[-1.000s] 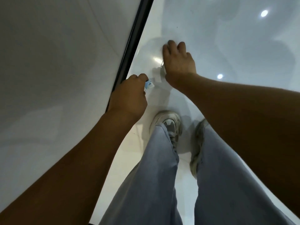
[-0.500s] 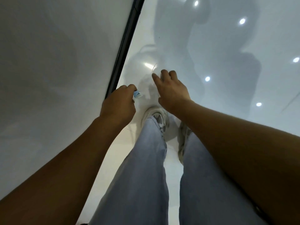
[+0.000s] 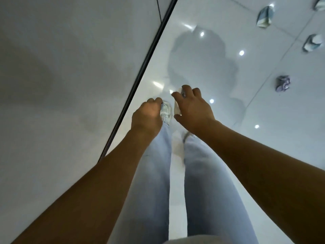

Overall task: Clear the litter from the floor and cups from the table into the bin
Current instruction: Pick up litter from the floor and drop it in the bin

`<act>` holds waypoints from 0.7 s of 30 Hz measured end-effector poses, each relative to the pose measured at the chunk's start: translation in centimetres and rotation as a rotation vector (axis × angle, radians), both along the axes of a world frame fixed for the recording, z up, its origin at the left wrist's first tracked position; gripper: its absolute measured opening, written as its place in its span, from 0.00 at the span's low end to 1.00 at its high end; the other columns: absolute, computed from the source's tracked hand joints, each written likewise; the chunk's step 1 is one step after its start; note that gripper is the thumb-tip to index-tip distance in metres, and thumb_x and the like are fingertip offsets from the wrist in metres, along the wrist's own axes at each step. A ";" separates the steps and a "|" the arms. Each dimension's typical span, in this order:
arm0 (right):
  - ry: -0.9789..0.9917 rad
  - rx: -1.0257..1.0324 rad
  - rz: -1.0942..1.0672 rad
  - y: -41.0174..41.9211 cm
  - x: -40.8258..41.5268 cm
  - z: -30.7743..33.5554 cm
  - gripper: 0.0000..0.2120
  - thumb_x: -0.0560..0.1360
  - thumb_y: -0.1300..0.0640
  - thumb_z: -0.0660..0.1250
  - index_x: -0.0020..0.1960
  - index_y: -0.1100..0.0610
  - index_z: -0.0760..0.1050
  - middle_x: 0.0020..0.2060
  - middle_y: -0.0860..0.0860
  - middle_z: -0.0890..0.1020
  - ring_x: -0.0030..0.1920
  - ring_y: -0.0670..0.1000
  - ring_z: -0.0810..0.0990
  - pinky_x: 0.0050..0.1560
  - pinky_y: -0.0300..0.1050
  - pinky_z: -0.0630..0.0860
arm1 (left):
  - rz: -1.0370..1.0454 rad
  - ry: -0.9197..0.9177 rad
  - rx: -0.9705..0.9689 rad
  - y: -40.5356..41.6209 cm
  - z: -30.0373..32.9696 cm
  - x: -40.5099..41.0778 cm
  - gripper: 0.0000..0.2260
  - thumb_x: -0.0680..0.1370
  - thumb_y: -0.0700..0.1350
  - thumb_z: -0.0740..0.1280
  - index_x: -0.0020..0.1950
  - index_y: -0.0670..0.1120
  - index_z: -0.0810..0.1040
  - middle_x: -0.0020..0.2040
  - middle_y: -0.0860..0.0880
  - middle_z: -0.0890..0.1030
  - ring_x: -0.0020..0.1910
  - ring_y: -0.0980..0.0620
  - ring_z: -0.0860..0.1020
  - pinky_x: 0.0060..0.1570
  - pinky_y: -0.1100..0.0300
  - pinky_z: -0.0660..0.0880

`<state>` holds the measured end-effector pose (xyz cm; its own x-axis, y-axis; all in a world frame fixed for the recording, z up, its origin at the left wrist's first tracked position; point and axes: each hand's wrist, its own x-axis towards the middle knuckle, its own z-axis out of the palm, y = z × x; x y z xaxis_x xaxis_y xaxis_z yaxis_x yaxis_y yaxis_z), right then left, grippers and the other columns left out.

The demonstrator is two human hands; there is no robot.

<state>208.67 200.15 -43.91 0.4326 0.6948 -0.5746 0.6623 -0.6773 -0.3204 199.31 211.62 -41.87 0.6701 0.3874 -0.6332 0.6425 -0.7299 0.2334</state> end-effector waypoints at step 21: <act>0.101 0.044 0.665 -10.4 -27.9 9.6 0.28 0.75 0.57 0.69 0.71 0.51 0.63 0.70 0.54 0.63 0.66 0.56 0.65 0.56 0.48 0.76 | 0.542 0.066 0.110 -18.1 8.9 -33.5 0.15 0.77 0.37 0.62 0.63 0.48 0.71 0.52 0.48 0.77 0.49 0.48 0.77 0.45 0.57 0.75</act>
<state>180.75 189.75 -34.28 -0.1501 0.8183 -0.5548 0.8990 -0.1206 -0.4210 165.81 193.48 -32.92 0.3168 0.7317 -0.6035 0.9434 -0.3090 0.1207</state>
